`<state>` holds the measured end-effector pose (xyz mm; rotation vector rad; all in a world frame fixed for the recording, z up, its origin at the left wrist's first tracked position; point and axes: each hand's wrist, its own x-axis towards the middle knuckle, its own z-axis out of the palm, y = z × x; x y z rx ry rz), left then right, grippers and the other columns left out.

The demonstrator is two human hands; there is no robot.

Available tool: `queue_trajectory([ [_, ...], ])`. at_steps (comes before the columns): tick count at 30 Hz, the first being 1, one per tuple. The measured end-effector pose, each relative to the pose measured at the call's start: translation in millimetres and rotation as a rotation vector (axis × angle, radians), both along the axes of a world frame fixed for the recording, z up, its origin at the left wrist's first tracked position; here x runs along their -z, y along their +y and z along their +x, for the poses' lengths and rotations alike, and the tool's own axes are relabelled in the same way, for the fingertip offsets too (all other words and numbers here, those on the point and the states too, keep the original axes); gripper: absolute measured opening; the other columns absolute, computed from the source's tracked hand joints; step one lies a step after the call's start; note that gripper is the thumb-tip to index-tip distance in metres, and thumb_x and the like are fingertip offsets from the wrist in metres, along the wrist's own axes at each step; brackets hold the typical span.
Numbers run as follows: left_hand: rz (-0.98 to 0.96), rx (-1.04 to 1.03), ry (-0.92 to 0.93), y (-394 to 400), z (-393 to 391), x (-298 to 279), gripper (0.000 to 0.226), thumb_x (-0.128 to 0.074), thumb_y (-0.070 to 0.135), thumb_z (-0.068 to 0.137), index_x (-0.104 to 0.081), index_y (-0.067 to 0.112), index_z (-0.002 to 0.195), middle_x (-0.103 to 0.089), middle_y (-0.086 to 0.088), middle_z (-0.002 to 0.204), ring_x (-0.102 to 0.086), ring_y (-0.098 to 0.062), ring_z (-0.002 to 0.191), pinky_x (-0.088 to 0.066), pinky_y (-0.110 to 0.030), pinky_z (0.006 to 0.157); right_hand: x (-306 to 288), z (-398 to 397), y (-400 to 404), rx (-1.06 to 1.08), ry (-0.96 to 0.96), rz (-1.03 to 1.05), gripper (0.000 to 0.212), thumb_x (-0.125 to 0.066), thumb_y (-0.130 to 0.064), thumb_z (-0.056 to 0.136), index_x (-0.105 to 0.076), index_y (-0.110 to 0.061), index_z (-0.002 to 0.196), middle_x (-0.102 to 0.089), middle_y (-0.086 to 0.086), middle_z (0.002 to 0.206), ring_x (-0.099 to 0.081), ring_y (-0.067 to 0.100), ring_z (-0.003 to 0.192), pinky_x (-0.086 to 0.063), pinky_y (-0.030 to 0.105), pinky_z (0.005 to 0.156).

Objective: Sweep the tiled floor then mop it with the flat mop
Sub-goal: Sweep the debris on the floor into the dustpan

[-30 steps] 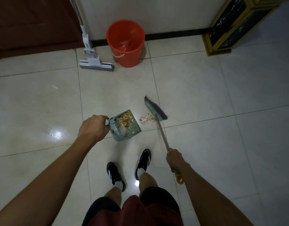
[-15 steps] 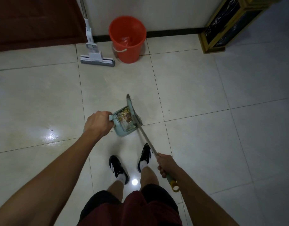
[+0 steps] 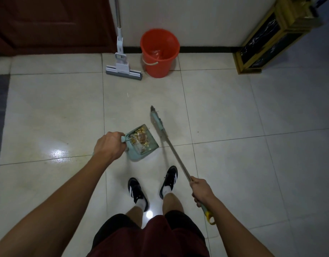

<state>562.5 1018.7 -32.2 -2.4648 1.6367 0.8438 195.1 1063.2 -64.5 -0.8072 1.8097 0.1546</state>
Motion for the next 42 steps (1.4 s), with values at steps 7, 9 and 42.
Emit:
queue_trajectory([
  [7,0.008,-0.035,-0.024,10,14,3,0.01,-0.06,0.031,0.089,-0.068,0.028,0.085,-0.068,-0.005,0.079,-0.063,-0.029,0.07,-0.051,-0.032,0.064,23,-4,-24,-0.232,0.167,-0.097,0.042,-0.039,-0.024,0.104,-0.05,-0.017,0.144,-0.068,0.012,0.104,-0.064,0.024,0.066,-0.051,0.027,0.047],
  [9,0.016,-0.027,-0.039,10,13,5,0.011,-0.059,0.032,0.091,-0.067,0.029,0.084,-0.067,-0.003,0.077,-0.061,-0.027,0.067,-0.047,-0.03,0.061,30,-4,-33,-0.256,0.19,-0.093,0.041,-0.04,-0.022,0.105,-0.049,-0.014,0.144,-0.066,0.017,0.117,-0.067,0.03,0.084,-0.059,0.034,0.063],
  [42,0.055,-0.182,-0.063,36,37,-13,0.014,-0.063,0.036,0.09,-0.073,0.026,0.09,-0.067,-0.006,0.08,-0.063,-0.032,0.073,-0.052,-0.034,0.066,27,33,-71,-0.373,0.107,-0.163,0.047,-0.039,-0.027,0.104,-0.042,-0.021,0.15,-0.067,0.014,0.115,-0.065,0.025,0.074,-0.051,0.025,0.05],
])
